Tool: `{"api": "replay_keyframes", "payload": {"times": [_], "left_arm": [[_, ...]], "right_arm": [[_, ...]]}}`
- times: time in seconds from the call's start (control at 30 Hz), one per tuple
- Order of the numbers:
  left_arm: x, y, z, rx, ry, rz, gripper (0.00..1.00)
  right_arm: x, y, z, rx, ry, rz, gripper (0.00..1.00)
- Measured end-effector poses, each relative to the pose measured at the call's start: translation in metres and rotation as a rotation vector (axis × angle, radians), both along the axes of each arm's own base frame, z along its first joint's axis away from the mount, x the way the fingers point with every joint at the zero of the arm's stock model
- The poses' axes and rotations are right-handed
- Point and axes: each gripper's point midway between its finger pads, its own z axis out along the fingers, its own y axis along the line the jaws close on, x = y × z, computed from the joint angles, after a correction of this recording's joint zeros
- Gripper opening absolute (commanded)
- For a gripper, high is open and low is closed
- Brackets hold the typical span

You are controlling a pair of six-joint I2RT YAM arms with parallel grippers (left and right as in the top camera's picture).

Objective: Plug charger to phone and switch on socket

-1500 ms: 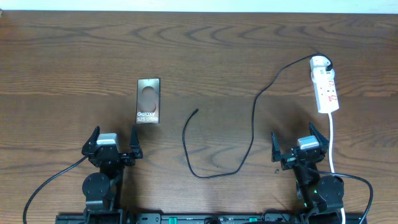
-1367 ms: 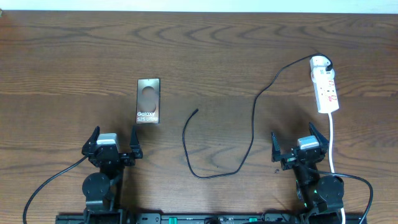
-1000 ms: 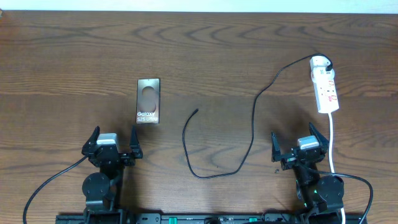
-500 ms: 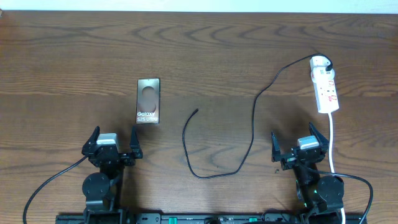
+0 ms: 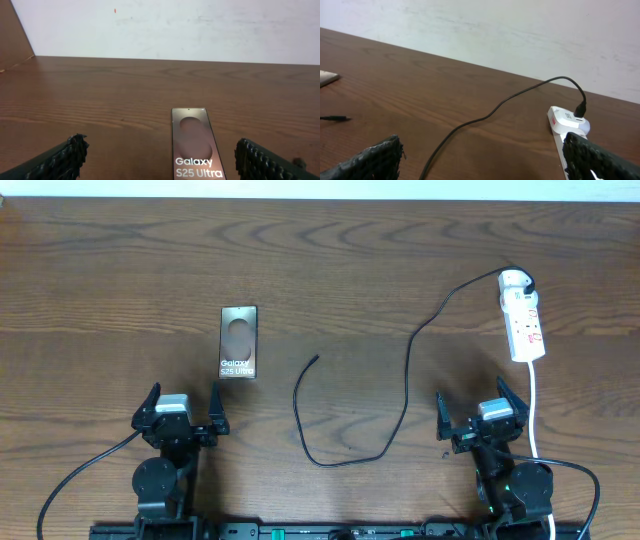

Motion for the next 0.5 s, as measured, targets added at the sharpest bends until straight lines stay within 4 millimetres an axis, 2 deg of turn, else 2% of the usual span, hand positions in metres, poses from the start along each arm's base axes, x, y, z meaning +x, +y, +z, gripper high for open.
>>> {"api": "replay_keyframes", "payload": {"times": [0.5], "left_arm": [[0.0002, 0.0, 0.0013, 0.0, -0.005, 0.0, 0.96]], "right_arm": [[0.0, 0.0001, 0.0008, 0.001, -0.003, 0.001, 0.99]]}}
